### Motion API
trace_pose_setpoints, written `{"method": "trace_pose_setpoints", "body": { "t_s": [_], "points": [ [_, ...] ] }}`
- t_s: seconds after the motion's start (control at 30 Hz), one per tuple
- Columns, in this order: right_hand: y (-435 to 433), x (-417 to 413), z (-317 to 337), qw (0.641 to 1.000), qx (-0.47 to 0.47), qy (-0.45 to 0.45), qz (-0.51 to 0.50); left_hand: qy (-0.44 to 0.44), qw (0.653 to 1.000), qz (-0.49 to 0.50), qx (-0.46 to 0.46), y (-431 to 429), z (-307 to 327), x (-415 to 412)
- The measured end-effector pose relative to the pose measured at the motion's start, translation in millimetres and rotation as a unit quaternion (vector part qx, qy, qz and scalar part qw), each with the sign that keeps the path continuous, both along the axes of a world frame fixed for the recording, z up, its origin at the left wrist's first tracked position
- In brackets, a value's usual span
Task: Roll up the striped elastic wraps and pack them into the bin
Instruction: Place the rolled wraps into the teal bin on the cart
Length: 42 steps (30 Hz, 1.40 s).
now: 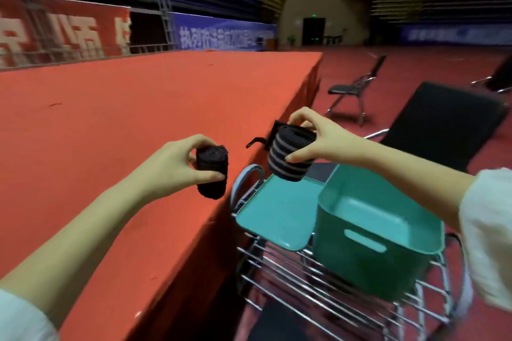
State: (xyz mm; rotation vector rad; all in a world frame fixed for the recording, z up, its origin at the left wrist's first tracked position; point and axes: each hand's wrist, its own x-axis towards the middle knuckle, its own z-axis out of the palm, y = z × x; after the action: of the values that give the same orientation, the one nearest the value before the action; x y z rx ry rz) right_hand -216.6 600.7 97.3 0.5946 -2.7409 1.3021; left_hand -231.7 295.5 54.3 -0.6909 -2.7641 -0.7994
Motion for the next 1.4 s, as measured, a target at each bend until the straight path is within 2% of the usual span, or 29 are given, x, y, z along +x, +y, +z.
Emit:
{"method": "trace_pose_setpoints", "body": {
  "t_s": [0.2,0.37,0.53,0.87,1.2,1.4],
  "points": [
    [113,-9,-3,0.996,0.033,-0.023,-0.075,-0.018,0.995,-0.084,0.042,126,4,-30],
    [179,-33,-31,0.991,0.051,-0.042,-0.113,-0.042,0.989,-0.142,0.024,219,-7,-66],
    [216,-49,-65,0.984,0.06,-0.066,-0.154,-0.063,0.975,-0.213,0.011,274,-36,-93],
    [238,-88,-133,0.969,0.081,-0.138,-0.186,-0.103,0.961,-0.257,0.003,294,-107,-118],
    [211,-143,-194,0.959,0.146,-0.176,-0.166,-0.132,0.957,-0.258,0.005,291,-117,-124],
    [212,-159,-215,0.954,0.146,-0.164,-0.204,-0.157,0.953,-0.26,-0.014,291,-119,-127]
  ]
}}
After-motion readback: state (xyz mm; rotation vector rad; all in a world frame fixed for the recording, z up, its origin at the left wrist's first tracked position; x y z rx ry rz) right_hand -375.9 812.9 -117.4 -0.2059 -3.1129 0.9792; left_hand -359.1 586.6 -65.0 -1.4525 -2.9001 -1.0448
